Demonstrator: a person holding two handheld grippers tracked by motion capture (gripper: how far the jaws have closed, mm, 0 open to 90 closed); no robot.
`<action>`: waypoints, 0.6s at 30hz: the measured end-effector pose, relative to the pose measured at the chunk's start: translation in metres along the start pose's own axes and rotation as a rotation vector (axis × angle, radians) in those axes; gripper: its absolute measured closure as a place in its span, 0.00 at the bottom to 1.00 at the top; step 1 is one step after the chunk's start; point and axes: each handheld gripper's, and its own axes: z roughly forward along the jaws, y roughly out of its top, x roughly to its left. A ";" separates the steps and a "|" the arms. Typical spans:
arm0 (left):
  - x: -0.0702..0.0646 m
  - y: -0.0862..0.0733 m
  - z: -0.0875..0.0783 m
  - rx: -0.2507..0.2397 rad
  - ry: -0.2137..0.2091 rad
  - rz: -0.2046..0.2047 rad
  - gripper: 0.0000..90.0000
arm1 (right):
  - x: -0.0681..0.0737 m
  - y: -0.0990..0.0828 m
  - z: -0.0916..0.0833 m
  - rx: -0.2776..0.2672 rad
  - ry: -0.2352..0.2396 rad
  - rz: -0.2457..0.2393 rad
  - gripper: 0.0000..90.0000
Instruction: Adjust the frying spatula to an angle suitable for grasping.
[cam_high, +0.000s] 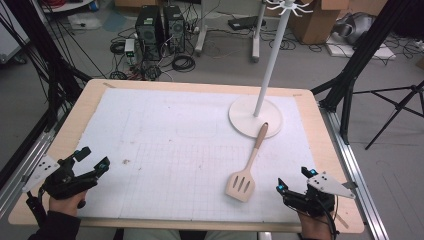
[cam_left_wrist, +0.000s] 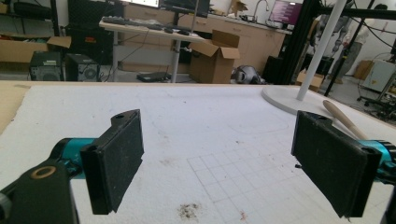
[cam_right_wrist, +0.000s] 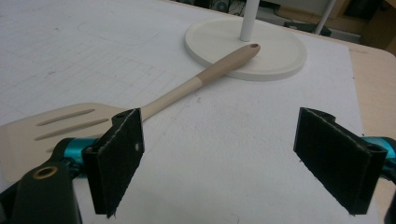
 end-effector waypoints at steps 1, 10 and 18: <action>0.000 0.000 0.000 0.002 0.000 0.001 0.19 | 0.000 0.000 0.000 0.001 -0.002 -0.003 0.17; -0.001 0.000 -0.001 0.005 0.005 0.004 0.19 | 0.001 0.000 -0.001 0.002 0.001 -0.003 0.17; -0.012 0.002 0.006 0.034 -0.022 0.008 0.20 | 0.002 0.000 -0.008 -0.002 -0.025 0.004 0.17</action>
